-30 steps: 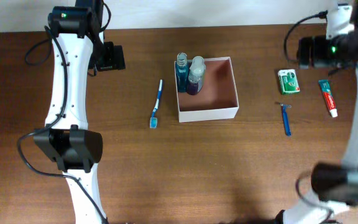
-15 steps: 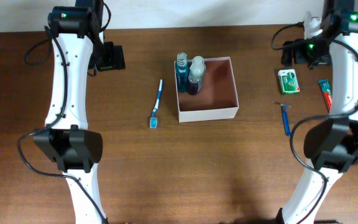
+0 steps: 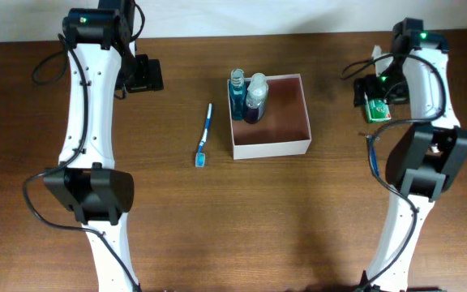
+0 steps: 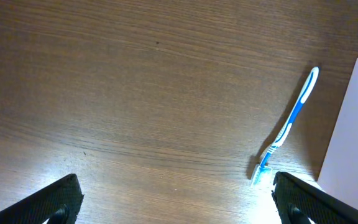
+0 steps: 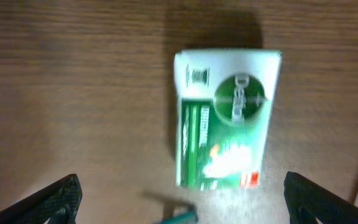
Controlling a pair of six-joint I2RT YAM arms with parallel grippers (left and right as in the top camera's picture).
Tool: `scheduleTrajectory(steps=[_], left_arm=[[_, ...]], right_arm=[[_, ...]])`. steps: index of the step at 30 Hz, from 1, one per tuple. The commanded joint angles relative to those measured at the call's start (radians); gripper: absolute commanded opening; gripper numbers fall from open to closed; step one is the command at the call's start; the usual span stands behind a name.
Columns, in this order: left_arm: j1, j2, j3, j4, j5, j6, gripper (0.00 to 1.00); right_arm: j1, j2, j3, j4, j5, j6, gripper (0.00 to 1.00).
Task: Pack container
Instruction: 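Raise the right gripper and move it over the green Dettol soap bar, then lower the right gripper and close it on the Dettol soap bar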
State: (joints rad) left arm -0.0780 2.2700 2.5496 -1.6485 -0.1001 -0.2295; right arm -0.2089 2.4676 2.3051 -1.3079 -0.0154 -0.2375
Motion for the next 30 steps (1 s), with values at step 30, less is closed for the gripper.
scheduleTrajectory(steps=[30], left_arm=[[0.003,-0.008,-0.004,0.002,0.007,-0.009,0.99]], right_arm=[[-0.048,0.104,-0.011,0.089,-0.010,-0.055,0.99]])
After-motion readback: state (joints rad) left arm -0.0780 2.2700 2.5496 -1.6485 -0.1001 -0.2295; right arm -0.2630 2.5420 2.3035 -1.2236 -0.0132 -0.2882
